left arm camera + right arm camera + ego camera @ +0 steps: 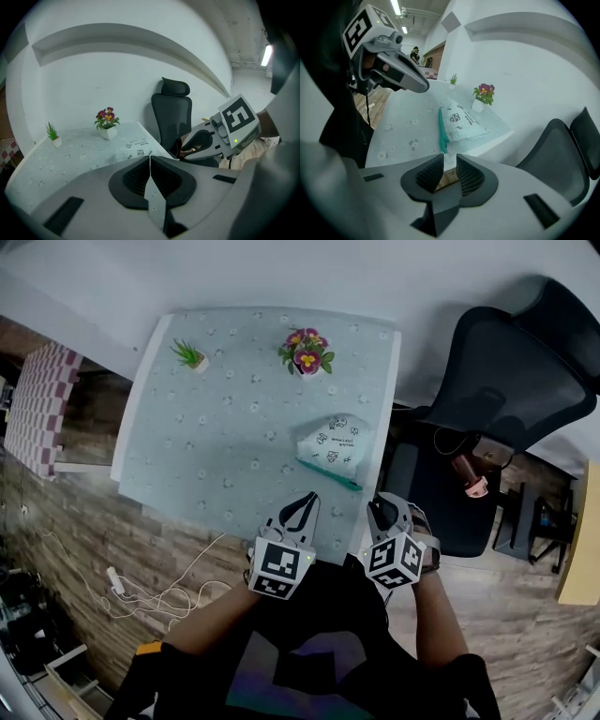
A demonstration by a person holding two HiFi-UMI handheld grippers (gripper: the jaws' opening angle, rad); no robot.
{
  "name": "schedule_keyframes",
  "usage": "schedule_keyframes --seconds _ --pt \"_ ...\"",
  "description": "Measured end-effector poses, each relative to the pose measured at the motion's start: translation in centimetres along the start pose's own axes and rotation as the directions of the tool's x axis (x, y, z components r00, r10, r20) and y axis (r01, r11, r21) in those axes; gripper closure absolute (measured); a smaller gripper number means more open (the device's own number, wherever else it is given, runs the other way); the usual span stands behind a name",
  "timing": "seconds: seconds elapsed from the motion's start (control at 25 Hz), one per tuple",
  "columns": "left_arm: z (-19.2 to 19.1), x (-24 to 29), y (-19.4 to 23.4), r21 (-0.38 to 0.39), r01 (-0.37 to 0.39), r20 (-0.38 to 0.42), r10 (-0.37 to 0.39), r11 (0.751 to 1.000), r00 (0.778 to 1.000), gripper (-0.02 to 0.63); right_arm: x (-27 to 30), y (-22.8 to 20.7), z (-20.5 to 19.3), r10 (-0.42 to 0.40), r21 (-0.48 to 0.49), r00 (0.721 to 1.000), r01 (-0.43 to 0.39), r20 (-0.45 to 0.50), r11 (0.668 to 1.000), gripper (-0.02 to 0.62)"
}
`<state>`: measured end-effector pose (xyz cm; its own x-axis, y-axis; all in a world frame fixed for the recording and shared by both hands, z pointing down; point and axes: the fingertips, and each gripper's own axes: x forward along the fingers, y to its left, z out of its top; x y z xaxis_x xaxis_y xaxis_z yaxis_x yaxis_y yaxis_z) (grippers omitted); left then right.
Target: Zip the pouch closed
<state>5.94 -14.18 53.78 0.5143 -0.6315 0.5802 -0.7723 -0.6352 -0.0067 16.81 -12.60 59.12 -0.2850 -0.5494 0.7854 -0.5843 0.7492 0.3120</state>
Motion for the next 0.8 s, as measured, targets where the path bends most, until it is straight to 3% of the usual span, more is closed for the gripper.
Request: schedule_keyframes --seconds 0.2,0.36,0.68,0.8 --pt "-1.9 0.8 0.8 0.003 -0.009 -0.062 0.009 1.0 0.998 0.592 1.5 0.2 -0.2 0.019 -0.072 0.999 -0.022 -0.04 0.997 0.503" --pt "-2.3 1.2 0.9 0.003 0.008 -0.074 -0.007 1.0 0.997 0.592 2.9 0.5 -1.0 0.031 -0.152 0.996 -0.044 -0.088 0.987 0.499" --pt "-3.0 2.4 0.8 -0.003 0.05 -0.091 -0.05 0.999 0.995 0.592 4.5 0.7 -1.3 0.037 -0.223 0.991 -0.066 -0.132 0.973 0.5" --pt "-3.0 2.8 0.3 0.004 0.076 -0.097 -0.075 0.997 0.993 0.592 4.6 0.8 -1.3 0.044 -0.231 0.99 -0.075 -0.136 0.97 0.556"
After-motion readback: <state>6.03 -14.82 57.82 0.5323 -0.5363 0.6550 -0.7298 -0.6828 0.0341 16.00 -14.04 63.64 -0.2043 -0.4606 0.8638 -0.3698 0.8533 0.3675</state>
